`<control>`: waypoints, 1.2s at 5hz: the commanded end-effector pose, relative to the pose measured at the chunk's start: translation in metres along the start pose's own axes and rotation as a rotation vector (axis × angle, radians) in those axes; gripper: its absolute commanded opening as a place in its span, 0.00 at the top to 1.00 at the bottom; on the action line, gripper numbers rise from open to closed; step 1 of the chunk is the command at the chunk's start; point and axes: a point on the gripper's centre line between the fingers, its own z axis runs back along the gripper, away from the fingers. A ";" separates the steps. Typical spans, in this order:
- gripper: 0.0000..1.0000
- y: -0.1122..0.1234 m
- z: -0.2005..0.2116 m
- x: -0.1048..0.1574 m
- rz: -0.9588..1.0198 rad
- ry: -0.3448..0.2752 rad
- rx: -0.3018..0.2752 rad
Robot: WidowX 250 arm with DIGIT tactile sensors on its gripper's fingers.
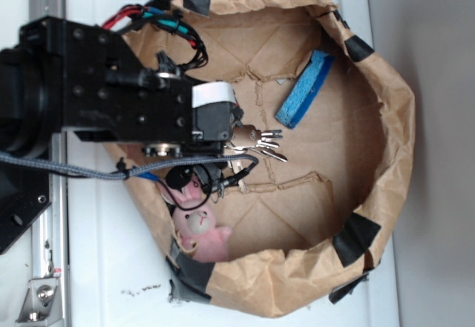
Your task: Grab the silver keys.
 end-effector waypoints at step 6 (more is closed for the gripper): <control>0.00 0.010 0.021 0.016 0.009 -0.050 -0.048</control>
